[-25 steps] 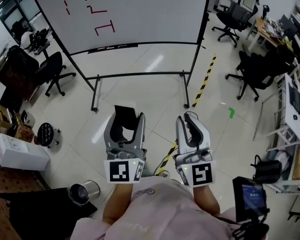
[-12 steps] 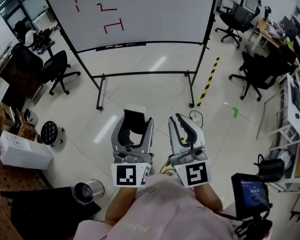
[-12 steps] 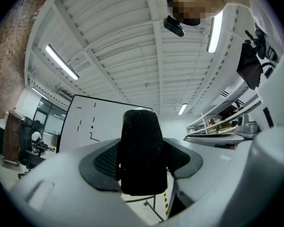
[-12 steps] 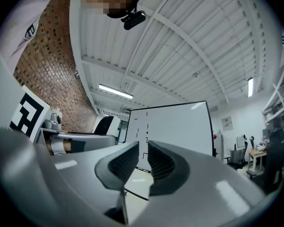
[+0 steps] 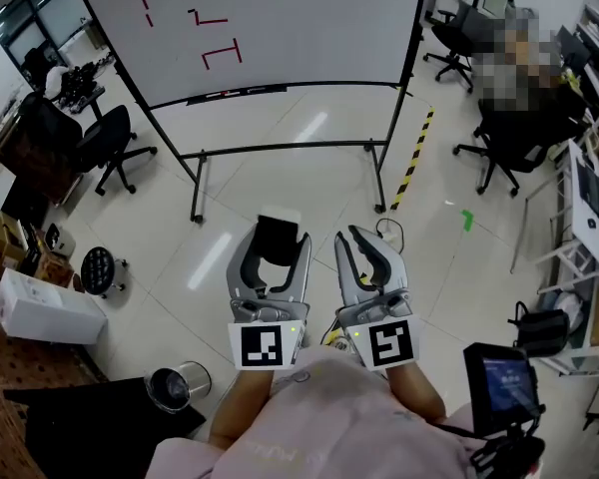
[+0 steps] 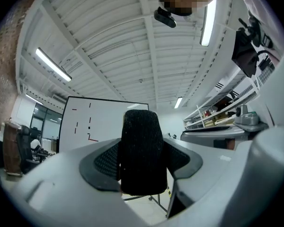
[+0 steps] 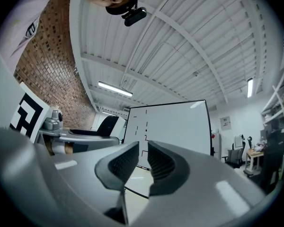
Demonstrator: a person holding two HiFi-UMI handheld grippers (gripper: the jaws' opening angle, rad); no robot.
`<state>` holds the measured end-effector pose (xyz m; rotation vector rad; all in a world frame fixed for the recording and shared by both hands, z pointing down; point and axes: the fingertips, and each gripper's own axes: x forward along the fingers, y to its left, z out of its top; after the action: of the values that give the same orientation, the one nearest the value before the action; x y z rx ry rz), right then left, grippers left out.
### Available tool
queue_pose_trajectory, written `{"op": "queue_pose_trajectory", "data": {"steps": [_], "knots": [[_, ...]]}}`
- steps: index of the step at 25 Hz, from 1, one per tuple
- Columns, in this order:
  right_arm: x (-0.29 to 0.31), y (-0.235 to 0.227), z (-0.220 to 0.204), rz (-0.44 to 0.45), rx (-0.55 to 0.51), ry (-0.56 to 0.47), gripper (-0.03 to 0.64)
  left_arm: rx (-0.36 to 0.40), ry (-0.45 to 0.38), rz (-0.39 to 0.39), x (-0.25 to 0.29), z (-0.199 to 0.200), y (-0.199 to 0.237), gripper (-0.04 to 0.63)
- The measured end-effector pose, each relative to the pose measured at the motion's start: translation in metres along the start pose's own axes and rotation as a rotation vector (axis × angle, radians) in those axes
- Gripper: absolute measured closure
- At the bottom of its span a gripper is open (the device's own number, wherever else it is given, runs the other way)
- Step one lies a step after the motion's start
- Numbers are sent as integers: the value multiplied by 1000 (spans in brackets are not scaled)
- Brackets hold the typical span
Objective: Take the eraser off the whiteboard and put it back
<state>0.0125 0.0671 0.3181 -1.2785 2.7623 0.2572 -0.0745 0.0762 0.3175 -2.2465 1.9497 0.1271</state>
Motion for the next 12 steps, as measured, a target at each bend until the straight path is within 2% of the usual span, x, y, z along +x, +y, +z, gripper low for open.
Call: {"op": "queue_pose_trajectory", "data": {"steps": [6, 12], "knots": [[-5, -7, -3, -14, -3, 0, 566, -74, -65, 25, 1, 5, 9, 325], [-10, -14, -8, -23, -12, 10, 566, -82, -65, 40, 3, 2, 6, 325]]}}
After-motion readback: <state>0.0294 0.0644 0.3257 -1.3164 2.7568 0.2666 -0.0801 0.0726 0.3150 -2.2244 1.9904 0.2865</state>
